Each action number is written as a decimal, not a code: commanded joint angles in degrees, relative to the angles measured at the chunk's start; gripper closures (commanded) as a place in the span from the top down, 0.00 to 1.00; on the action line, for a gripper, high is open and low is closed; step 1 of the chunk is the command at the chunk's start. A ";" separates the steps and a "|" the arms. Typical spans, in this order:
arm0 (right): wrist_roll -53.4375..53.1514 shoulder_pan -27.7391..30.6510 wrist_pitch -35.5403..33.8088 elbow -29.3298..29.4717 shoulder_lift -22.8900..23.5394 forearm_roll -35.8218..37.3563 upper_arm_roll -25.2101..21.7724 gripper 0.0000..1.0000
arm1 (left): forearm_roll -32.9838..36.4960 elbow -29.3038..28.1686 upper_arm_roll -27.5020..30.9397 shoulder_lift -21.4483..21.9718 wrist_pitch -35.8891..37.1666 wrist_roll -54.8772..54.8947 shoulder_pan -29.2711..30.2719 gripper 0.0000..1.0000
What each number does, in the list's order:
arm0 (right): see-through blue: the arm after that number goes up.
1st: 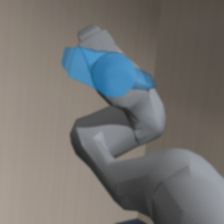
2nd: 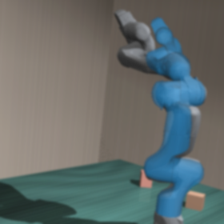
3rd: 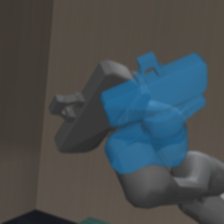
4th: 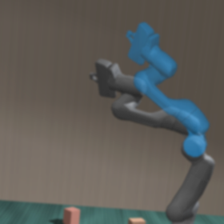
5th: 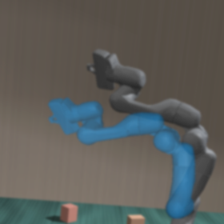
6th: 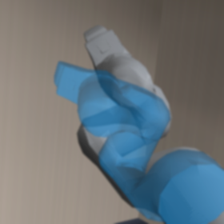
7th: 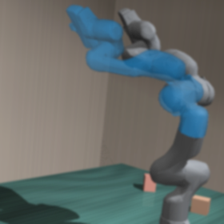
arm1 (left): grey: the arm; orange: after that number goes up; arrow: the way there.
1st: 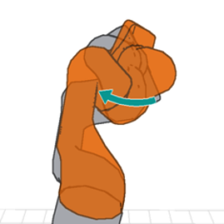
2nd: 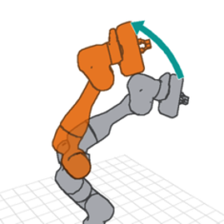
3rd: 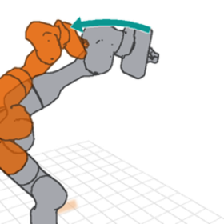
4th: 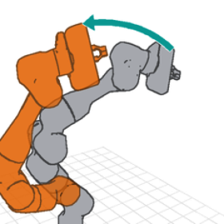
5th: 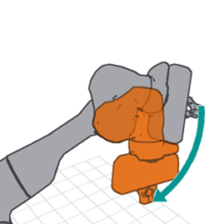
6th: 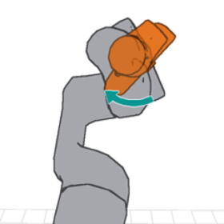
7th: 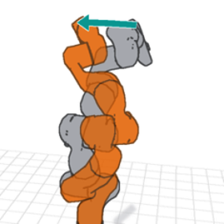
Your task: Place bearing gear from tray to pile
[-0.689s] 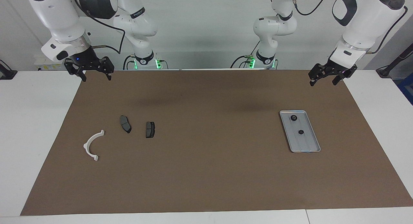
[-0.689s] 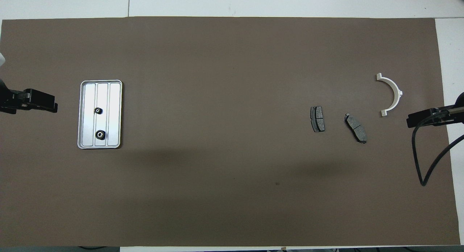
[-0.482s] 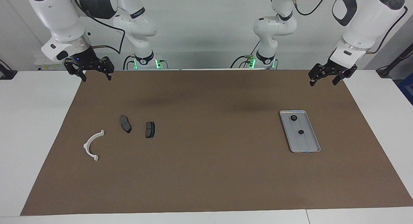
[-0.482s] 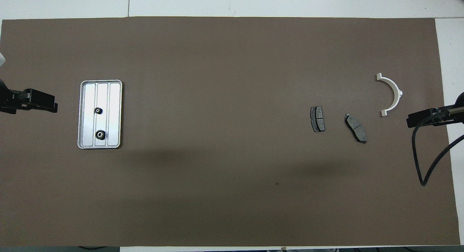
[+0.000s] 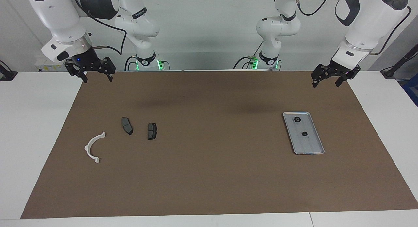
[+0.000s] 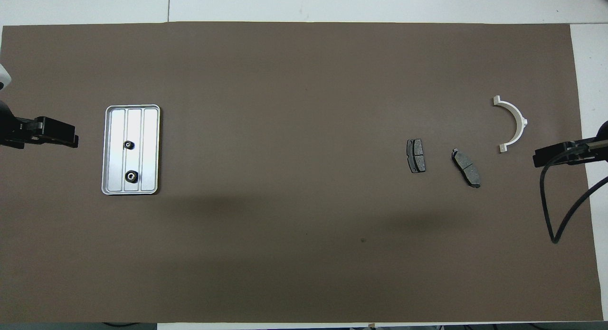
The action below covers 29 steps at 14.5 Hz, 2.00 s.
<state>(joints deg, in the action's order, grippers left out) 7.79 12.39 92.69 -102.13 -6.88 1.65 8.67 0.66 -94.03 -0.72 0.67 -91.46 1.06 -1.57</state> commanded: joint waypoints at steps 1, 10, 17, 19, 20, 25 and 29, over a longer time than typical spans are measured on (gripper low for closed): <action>-0.32 0.79 1.71 -1.85 -1.39 0.02 0.30 1.00 | 0.75 0.34 0.98 0.12 0.84 -1.58 -0.98 1.00; -0.32 0.79 1.71 -1.76 -1.30 0.02 0.30 1.00 | 0.92 -16.87 1.16 3.02 -18.38 -4.66 0.60 1.00; 1.27 1.93 1.71 -1.76 -1.38 0.02 0.30 1.00 | 1.01 -30.15 1.16 -1.19 -35.80 -5.10 2.53 0.94; 1.18 1.76 1.71 -1.85 -1.30 0.02 0.30 1.00 | 1.01 -30.34 1.16 -3.21 -37.47 -5.10 2.53 0.91; 1.26 1.67 1.62 -1.85 -1.30 0.02 0.30 1.00 | 1.01 -30.34 1.07 -4.53 -37.91 -5.28 2.53 0.87; 1.18 1.50 1.44 -1.85 -1.39 0.02 0.30 1.00 | 1.01 -33.32 1.07 -6.91 -40.99 -7.21 2.27 0.81; 1.61 1.93 1.62 -1.85 -1.39 0.02 0.30 1.00 | 1.01 -34.99 1.07 -6.74 -40.82 -7.39 2.00 0.81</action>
<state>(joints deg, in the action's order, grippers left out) 8.08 13.22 92.69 -102.19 -6.88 1.65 8.64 0.71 -127.25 0.42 -7.02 -130.90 -4.97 0.50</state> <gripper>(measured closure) 0.000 0.198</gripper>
